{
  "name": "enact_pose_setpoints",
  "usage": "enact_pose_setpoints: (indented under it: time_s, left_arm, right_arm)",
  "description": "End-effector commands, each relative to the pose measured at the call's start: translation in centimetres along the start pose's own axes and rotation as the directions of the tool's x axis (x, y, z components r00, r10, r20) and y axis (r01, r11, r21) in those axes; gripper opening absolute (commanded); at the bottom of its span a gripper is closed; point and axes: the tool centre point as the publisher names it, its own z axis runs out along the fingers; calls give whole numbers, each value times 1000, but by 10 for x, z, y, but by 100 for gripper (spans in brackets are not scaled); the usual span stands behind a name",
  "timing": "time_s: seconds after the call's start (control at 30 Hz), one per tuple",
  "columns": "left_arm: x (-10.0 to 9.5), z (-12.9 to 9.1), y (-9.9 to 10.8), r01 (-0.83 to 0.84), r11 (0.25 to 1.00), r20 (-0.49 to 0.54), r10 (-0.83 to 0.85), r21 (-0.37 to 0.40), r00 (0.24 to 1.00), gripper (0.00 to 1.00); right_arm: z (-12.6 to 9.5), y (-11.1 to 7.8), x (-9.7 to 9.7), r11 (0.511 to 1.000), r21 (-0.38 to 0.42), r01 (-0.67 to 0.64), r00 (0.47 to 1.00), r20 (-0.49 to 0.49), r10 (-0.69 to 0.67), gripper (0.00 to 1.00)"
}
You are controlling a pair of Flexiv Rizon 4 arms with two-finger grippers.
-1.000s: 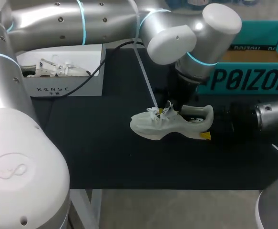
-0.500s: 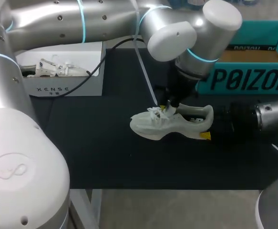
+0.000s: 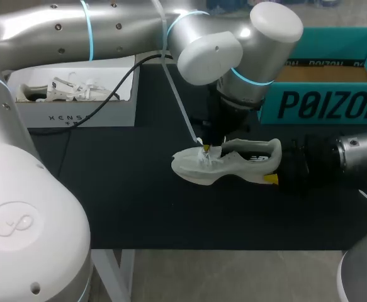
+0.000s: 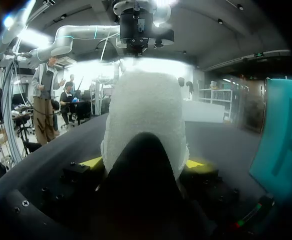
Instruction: Take the shoe out of the shoebox, open the shoe tongue, remove and reinsert the insole, then place the shoe into the shoebox
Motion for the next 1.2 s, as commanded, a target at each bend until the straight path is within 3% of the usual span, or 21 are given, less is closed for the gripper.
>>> enact_pose_setpoints:
  time_s: [0.03,0.47,0.57,0.6,0.63,0.67,1.2]
  left_arm:
    - [-11,7,2,4,1000,-51,-5,-6,999,0]
    - [-17,18,-2,22,999,-114,-28,-47,993,2]
    - [-13,15,-5,6,999,-132,-12,-48,991,23]
    - [-12,15,-5,3,999,-135,-9,-47,991,37]
    - [-10,13,-6,2,999,-136,-9,-46,991,43]
    - [-8,12,-6,-5,999,-149,-2,-48,989,100]
    - [9,-39,-28,-186,981,-204,194,58,959,100]
  right_arm:
    - [3,-5,0,1000,1,-1,1000,1,1,0]
    - [3,-5,0,1000,1,-1,1000,1,1,0]
    - [3,-5,0,1000,1,-1,1000,1,1,0]
    - [3,-5,0,1000,1,-1,1000,1,1,0]
    - [3,-5,0,1000,1,-1,1000,1,1,0]
    - [3,-5,0,1000,1,-1,1000,1,1,0]
    - [3,-5,0,1000,1,-1,1000,1,1,0]
